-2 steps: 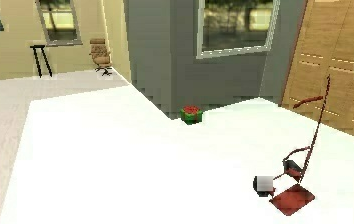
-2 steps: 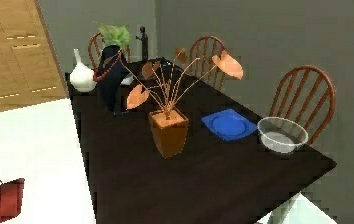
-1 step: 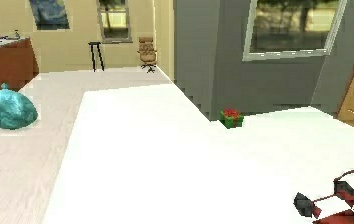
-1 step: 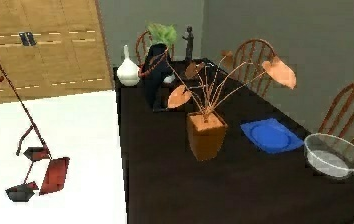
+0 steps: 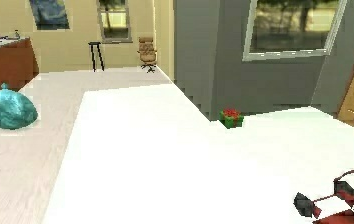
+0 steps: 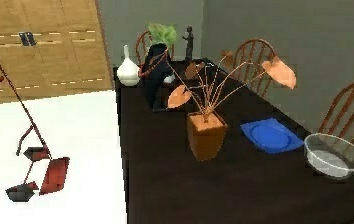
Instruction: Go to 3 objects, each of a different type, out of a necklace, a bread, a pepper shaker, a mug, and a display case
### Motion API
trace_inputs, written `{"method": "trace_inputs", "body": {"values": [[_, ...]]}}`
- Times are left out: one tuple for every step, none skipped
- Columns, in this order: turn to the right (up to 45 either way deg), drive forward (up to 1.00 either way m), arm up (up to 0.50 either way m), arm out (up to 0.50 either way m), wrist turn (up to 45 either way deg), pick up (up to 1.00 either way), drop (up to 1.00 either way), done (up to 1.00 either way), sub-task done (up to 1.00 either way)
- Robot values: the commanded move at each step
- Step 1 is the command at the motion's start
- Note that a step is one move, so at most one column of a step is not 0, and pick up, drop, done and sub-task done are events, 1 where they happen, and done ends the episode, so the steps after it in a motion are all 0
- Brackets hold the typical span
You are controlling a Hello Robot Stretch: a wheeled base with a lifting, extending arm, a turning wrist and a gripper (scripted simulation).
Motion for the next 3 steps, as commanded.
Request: {"method": "trace_inputs", "body": {"values": [[45.0, 0.00, 0.00, 0.00, 0.0, 0.00, 0.00, 0.00, 0.00], [45.0, 0.00, 0.00, 0.00, 0.0, 0.00, 0.00, 0.00, 0.00], [-45.0, 0.00, 0.00, 0.00, 0.0, 0.00, 0.00, 0.00, 0.00]]}}
